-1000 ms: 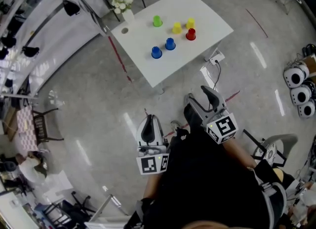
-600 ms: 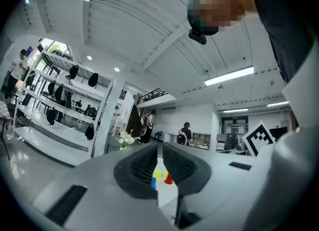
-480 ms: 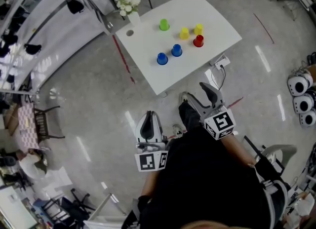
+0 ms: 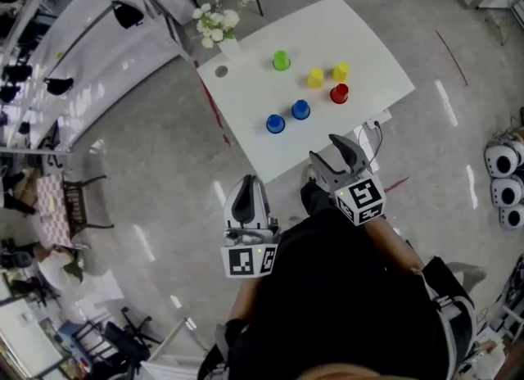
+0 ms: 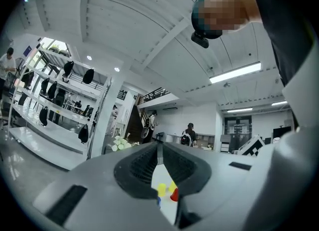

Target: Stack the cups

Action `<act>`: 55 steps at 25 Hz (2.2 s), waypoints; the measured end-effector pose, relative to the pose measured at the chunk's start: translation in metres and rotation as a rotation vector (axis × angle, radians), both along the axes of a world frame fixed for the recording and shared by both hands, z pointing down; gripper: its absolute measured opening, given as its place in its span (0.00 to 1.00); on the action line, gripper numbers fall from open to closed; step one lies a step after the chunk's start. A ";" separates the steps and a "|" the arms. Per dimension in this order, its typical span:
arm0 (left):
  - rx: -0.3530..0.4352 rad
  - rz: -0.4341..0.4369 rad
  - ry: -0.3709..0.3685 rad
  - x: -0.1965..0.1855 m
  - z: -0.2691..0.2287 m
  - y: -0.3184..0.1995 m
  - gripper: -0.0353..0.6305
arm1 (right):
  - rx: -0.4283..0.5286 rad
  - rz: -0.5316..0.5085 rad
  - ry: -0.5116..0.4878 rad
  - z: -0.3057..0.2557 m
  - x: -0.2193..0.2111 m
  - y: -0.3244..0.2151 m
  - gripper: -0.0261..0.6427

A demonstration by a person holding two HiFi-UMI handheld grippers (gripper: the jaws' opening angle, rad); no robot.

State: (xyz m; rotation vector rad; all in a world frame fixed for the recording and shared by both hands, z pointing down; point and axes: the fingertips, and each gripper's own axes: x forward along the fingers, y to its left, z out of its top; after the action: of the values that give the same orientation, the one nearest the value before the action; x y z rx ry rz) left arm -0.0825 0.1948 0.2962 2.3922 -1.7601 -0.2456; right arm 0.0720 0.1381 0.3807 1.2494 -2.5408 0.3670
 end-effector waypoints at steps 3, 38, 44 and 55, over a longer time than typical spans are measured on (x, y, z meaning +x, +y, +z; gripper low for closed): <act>-0.020 -0.017 -0.016 0.015 0.001 -0.028 0.13 | -0.022 -0.024 -0.002 0.005 0.009 -0.030 0.41; -0.108 0.004 -0.063 0.020 0.066 -0.172 0.13 | -0.452 -0.179 0.378 0.204 0.002 -0.165 0.41; -0.120 0.035 -0.058 0.013 0.072 -0.196 0.13 | -0.525 -0.180 0.420 0.236 -0.005 -0.177 0.42; -0.155 0.034 -0.028 0.002 0.083 -0.212 0.13 | -0.609 -0.224 0.512 0.279 -0.008 -0.177 0.42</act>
State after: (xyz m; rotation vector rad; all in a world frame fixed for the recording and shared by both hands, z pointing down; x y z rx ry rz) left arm -0.0804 -0.0175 0.3792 2.3248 -1.6817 -0.0690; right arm 0.0639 -0.0385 0.6593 0.7047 -1.8947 0.6163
